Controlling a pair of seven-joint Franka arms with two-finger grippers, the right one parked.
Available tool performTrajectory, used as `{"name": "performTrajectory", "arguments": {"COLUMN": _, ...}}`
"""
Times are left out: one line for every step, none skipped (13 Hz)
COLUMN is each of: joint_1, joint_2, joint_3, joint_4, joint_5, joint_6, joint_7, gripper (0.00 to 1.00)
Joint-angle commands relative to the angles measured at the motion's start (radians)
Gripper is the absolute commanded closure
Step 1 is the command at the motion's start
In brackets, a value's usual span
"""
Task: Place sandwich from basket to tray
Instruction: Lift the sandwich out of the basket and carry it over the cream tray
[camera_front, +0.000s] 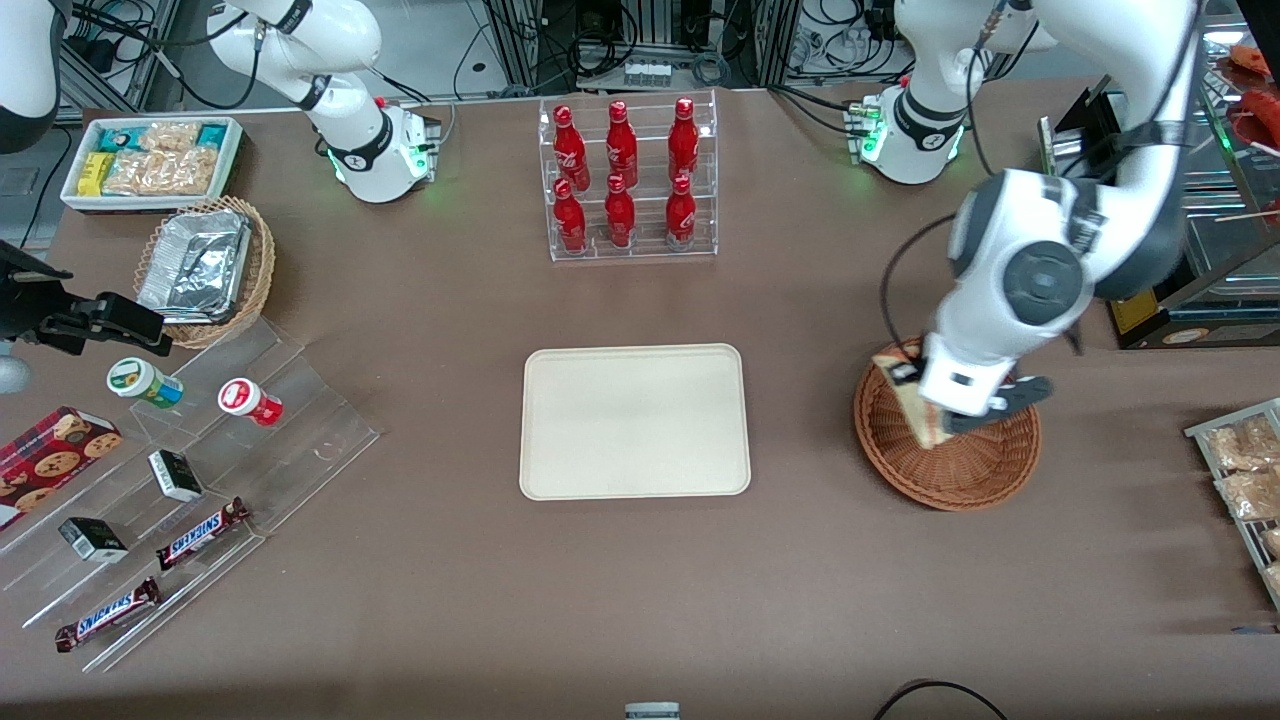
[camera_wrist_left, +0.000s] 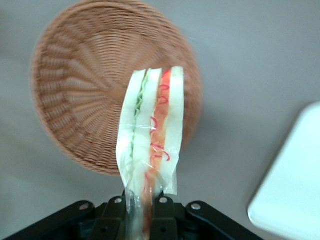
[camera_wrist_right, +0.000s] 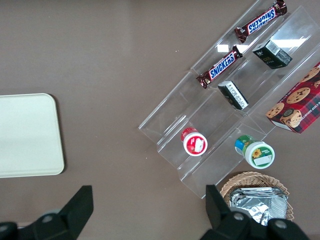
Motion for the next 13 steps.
{"name": "performTrajectory", "arguments": {"joint_1": -0.110, "joint_2": 0.068, "joint_3": 0.010, "joint_4": 0.077, "joint_5": 0.017, "joint_6": -0.019, "joint_7": 0.044, "gripper": 1.00}}
{"name": "performTrajectory", "arguments": {"joint_1": -0.153, "joint_2": 0.108, "joint_3": 0.010, "joint_4": 0.116, "joint_5": 0.015, "joint_6": -0.019, "joint_7": 0.043, "gripper": 1.00}}
{"name": "performTrajectory", "arguments": {"joint_1": -0.195, "joint_2": 0.150, "joint_3": 0.010, "joint_4": 0.156, "joint_5": 0.014, "joint_6": -0.019, "joint_7": 0.038, "gripper": 1.00}}
{"name": "performTrajectory", "arguments": {"joint_1": -0.233, "joint_2": 0.195, "joint_3": 0.010, "joint_4": 0.199, "joint_5": 0.007, "joint_6": -0.016, "joint_7": 0.024, "gripper": 1.00}}
{"name": "performTrajectory", "arguments": {"joint_1": -0.267, "joint_2": 0.237, "joint_3": 0.010, "joint_4": 0.239, "joint_5": 0.003, "joint_6": -0.013, "joint_7": 0.021, "gripper": 1.00}}
{"name": "performTrajectory", "arguments": {"joint_1": -0.305, "joint_2": 0.291, "joint_3": 0.010, "joint_4": 0.290, "joint_5": 0.001, "joint_6": -0.011, "joint_7": -0.011, "gripper": 1.00}}
{"name": "performTrajectory", "arguments": {"joint_1": -0.337, "joint_2": 0.352, "joint_3": 0.010, "joint_4": 0.340, "joint_5": 0.003, "joint_6": -0.010, "joint_7": -0.063, "gripper": 1.00}}
{"name": "performTrajectory", "arguments": {"joint_1": -0.364, "joint_2": 0.409, "joint_3": 0.010, "joint_4": 0.396, "joint_5": 0.003, "joint_6": -0.005, "joint_7": -0.077, "gripper": 1.00}}
{"name": "performTrajectory", "arguments": {"joint_1": -0.381, "joint_2": 0.461, "joint_3": 0.008, "joint_4": 0.443, "joint_5": 0.003, "joint_6": 0.006, "joint_7": -0.076, "gripper": 1.00}}
{"name": "performTrajectory", "arguments": {"joint_1": -0.388, "joint_2": 0.492, "joint_3": 0.008, "joint_4": 0.463, "joint_5": 0.001, "joint_6": 0.033, "joint_7": -0.074, "gripper": 1.00}}
{"name": "performTrajectory", "arguments": {"joint_1": -0.390, "joint_2": 0.507, "joint_3": 0.001, "joint_4": 0.465, "joint_5": 0.001, "joint_6": 0.068, "joint_7": -0.066, "gripper": 1.00}}
{"name": "performTrajectory", "arguments": {"joint_1": -0.388, "joint_2": 0.521, "joint_3": -0.013, "joint_4": 0.465, "joint_5": 0.003, "joint_6": 0.106, "joint_7": -0.065, "gripper": 1.00}}
{"name": "performTrajectory", "arguments": {"joint_1": -0.388, "joint_2": 0.538, "joint_3": -0.018, "joint_4": 0.470, "joint_5": 0.001, "joint_6": 0.124, "joint_7": -0.048, "gripper": 1.00}}
